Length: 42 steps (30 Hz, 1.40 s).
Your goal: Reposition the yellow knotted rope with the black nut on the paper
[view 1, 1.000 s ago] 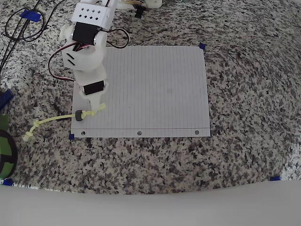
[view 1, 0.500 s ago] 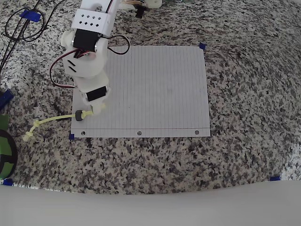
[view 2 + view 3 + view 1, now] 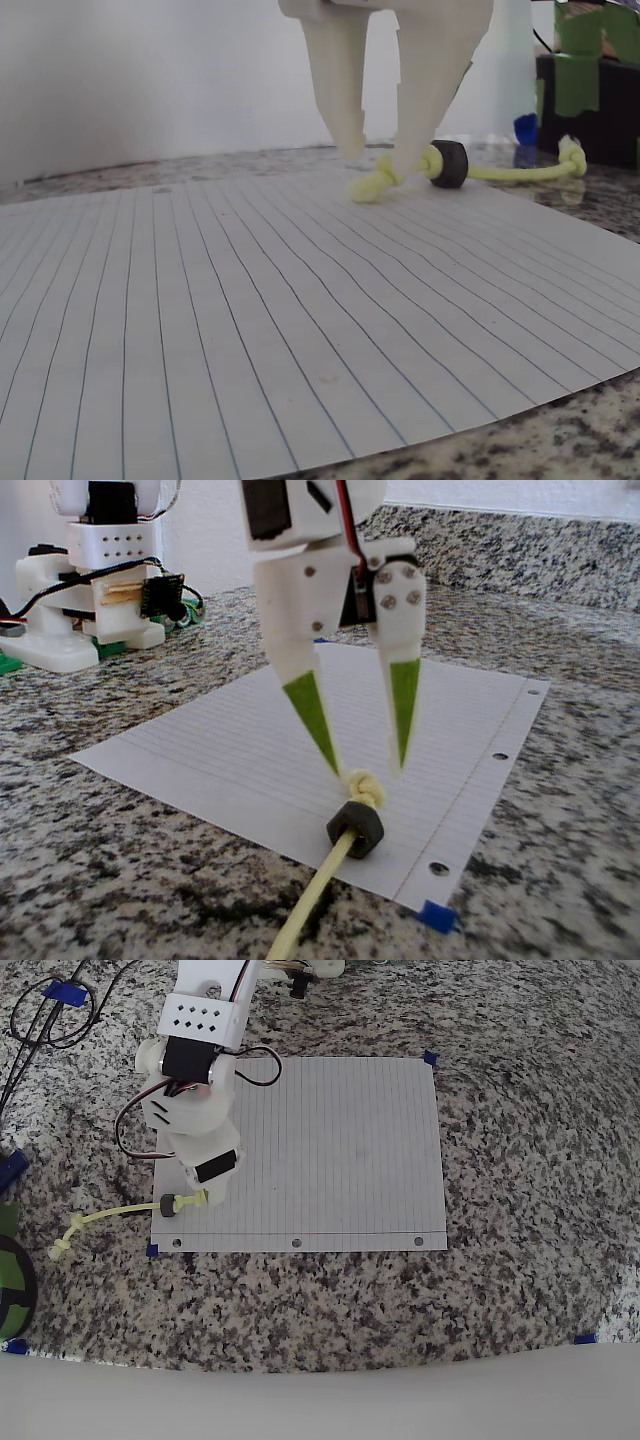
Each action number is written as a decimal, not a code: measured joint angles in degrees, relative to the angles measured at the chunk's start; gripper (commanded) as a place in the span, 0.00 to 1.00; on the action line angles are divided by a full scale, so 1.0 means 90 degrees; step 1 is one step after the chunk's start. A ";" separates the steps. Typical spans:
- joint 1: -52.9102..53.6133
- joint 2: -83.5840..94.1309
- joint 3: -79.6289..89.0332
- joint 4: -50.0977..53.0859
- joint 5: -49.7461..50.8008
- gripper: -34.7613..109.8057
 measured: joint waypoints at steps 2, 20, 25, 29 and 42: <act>0.0000 -0.0049 0.0000 -0.0020 0.0000 0.46; 0.0117 -0.0322 -0.0107 -0.0381 0.0010 0.44; 0.0146 -0.0332 -0.0117 -0.0391 0.0020 0.36; 0.0146 -0.0352 -0.0127 -0.0391 0.0020 0.24; 0.0498 -0.0273 -0.0117 -0.0654 -0.1152 0.24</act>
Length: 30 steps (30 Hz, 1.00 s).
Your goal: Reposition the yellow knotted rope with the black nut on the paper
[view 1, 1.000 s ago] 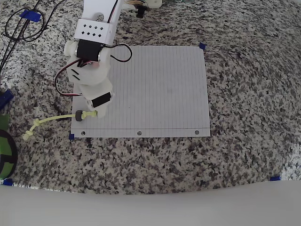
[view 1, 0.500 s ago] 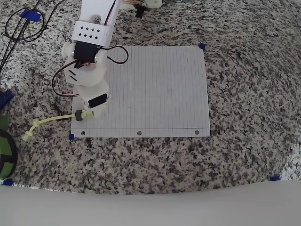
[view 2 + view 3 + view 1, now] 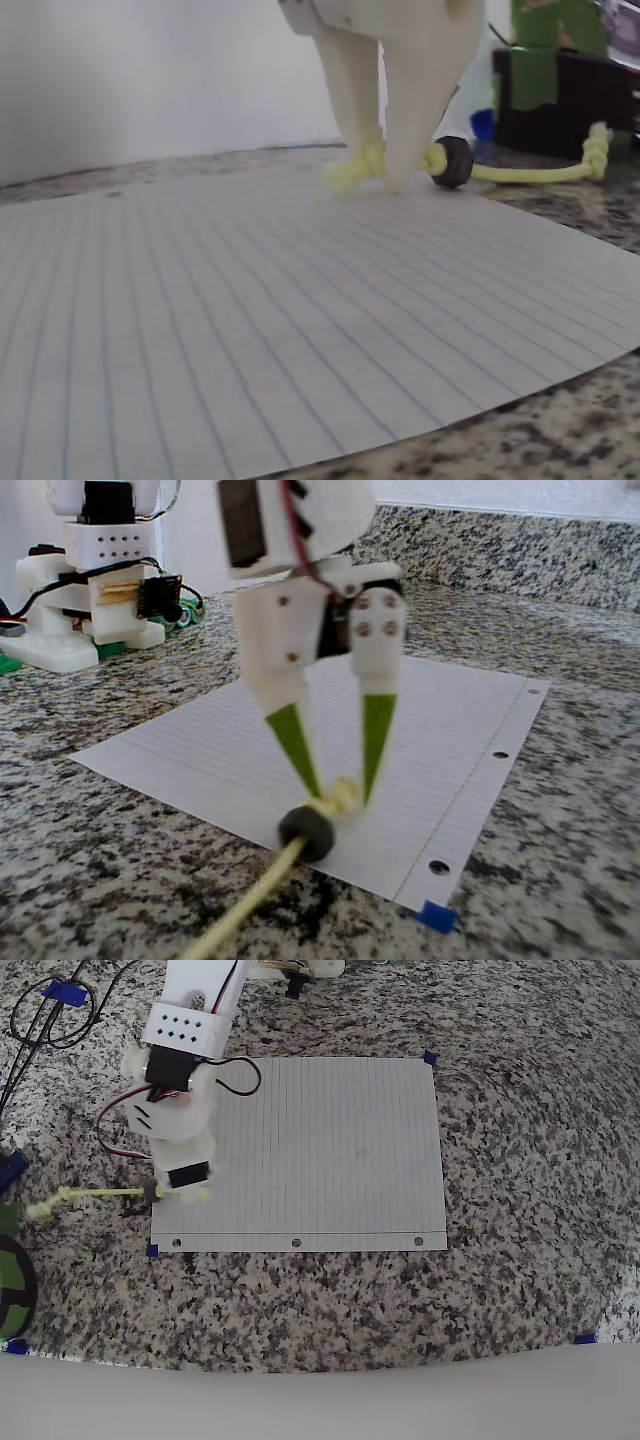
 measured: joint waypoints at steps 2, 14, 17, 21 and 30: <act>0.0234 0.0273 0.0010 -0.0283 -0.0820 0.24; 0.1240 0.2100 0.0020 -0.0039 -0.4287 0.24; 0.1406 0.2715 0.0107 0.0459 -0.4893 0.24; 0.1797 0.3691 0.0107 0.0859 -0.5527 0.24; 0.1914 0.5928 0.2559 -0.0020 -0.5254 0.24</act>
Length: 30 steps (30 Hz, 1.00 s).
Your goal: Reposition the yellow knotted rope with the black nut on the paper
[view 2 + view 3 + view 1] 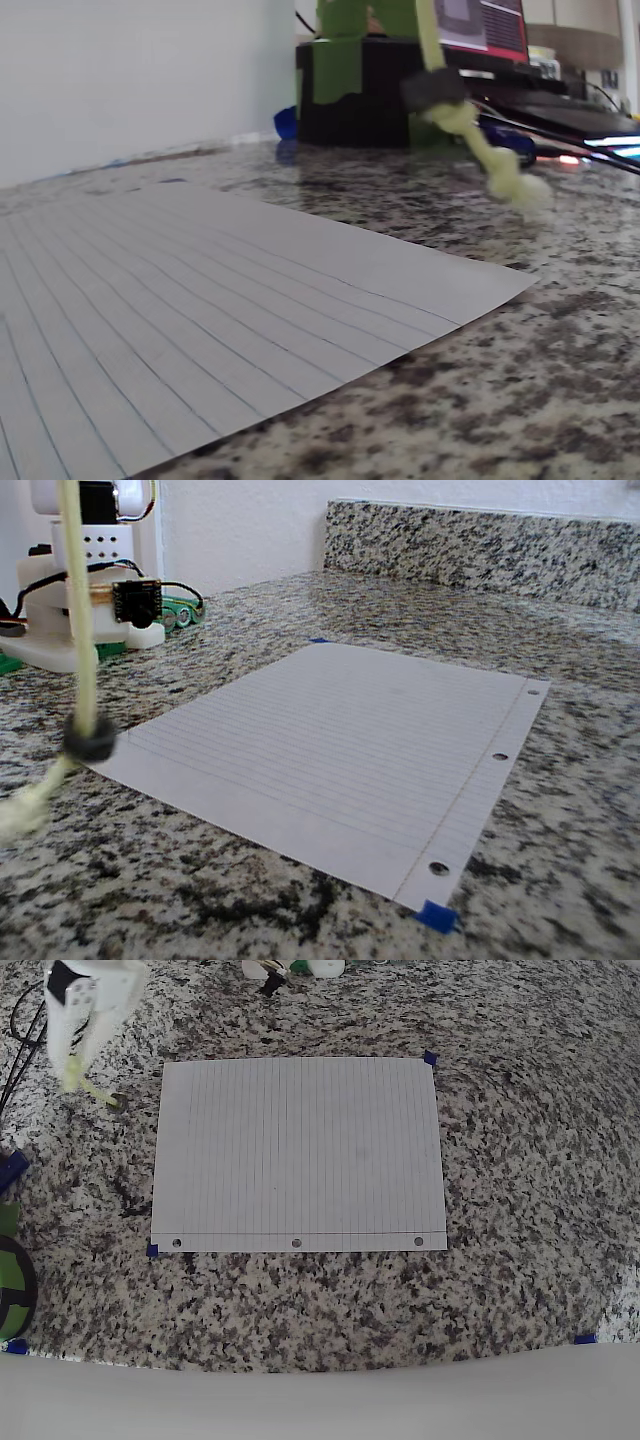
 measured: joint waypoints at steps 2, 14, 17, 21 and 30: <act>-0.0088 0.0488 0.0654 -0.0313 0.0205 0.24; -0.1504 0.2197 0.2939 -0.0937 0.1572 0.24; -0.1797 0.2549 0.3389 -0.0957 0.1904 0.24; -0.2246 0.3086 0.3633 -0.0947 0.2168 0.24; -0.3076 0.3945 0.4082 -0.0947 0.2275 0.24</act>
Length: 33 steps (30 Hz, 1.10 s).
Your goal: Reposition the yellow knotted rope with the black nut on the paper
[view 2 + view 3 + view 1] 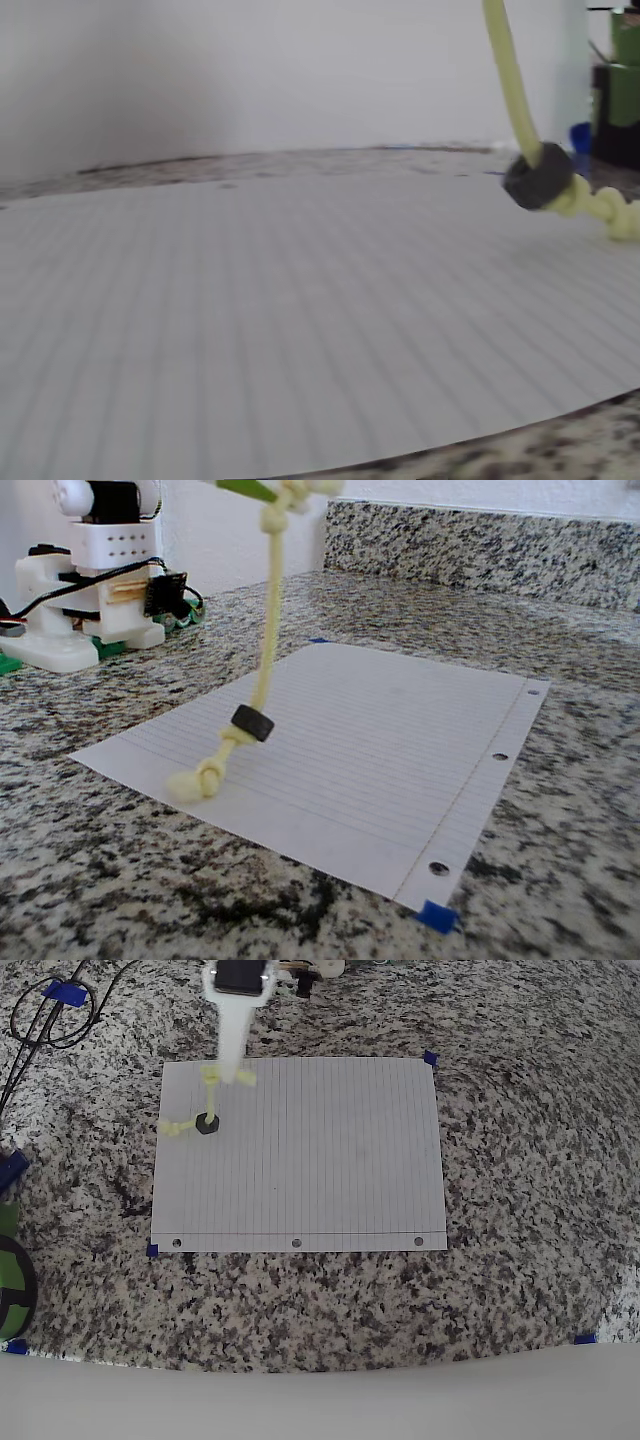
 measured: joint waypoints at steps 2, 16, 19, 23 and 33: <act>-0.0098 0.0146 0.0225 0.0000 0.0068 0.24; -0.1152 0.1084 0.2051 -0.0293 0.1289 0.24; -0.1416 0.1357 0.2324 -0.0234 0.1729 0.24; -0.1797 0.1631 0.2568 -0.0127 0.2510 0.24; -0.2246 0.1914 0.3369 -0.0547 0.4678 0.24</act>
